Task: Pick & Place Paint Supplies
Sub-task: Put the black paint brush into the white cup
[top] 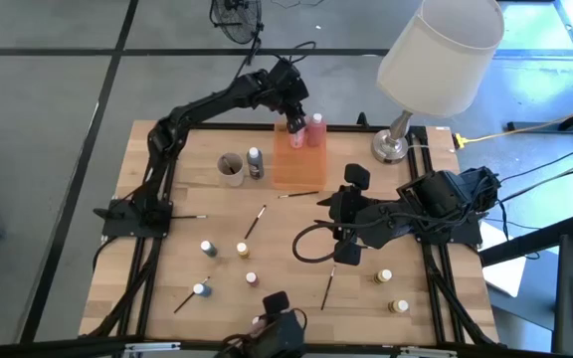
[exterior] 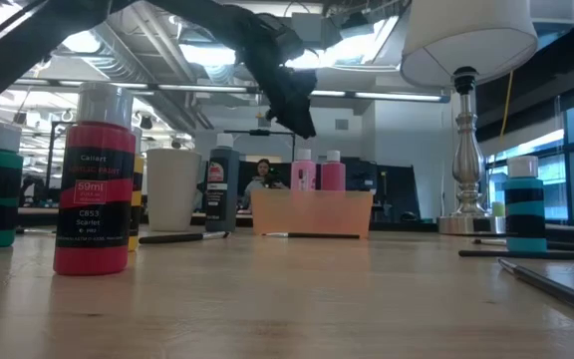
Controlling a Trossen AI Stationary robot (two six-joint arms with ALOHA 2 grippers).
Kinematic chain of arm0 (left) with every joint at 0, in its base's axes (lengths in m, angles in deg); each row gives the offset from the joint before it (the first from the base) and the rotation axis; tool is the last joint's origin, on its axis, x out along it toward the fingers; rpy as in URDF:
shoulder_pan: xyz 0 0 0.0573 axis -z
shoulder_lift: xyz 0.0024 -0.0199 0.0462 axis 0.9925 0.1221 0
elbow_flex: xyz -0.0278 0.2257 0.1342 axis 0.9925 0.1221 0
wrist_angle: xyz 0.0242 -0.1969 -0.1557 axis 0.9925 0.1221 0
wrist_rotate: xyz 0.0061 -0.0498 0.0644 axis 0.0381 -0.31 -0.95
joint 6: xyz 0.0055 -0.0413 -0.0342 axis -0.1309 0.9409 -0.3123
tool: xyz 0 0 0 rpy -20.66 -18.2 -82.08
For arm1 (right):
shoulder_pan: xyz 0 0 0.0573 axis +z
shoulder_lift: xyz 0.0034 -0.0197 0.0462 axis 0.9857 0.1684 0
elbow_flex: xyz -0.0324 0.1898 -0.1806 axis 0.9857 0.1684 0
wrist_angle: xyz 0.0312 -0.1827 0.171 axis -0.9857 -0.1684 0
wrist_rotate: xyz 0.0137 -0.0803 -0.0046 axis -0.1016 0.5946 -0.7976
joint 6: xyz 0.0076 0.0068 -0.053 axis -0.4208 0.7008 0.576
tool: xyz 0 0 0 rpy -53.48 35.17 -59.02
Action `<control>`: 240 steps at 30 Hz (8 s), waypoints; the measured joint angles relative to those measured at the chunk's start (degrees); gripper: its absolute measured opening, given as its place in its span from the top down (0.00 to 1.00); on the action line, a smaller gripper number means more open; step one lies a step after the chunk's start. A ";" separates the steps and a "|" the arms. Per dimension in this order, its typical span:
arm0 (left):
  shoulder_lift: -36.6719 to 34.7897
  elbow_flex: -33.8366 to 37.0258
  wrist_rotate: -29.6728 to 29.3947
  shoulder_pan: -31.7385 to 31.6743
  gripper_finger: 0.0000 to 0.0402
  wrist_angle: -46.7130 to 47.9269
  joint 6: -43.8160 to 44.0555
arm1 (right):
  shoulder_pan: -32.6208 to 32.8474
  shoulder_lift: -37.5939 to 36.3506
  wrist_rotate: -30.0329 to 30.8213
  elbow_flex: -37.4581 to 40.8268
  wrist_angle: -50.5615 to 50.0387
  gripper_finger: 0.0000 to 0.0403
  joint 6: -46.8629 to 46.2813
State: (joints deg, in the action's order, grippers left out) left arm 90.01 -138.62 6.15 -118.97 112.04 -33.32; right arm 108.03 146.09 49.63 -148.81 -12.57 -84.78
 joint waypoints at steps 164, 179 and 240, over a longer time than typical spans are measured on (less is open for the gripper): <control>-38.16 74.53 -6.43 33.35 0.64 12.72 21.73 | -3.61 10.14 -25.40 -0.02 54.36 0.57 -5.20; -38.21 74.62 -6.67 33.11 0.64 14.03 20.46 | -3.58 10.36 -25.55 -0.02 56.27 0.57 -5.57; -39.43 73.22 -5.75 23.71 0.64 15.19 21.15 | -4.57 10.32 -25.55 -0.02 56.56 0.58 -4.92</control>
State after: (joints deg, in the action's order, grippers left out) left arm 50.58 -65.40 0.39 -95.26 127.23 -12.17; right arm 103.46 156.41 24.08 -148.83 43.99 -89.70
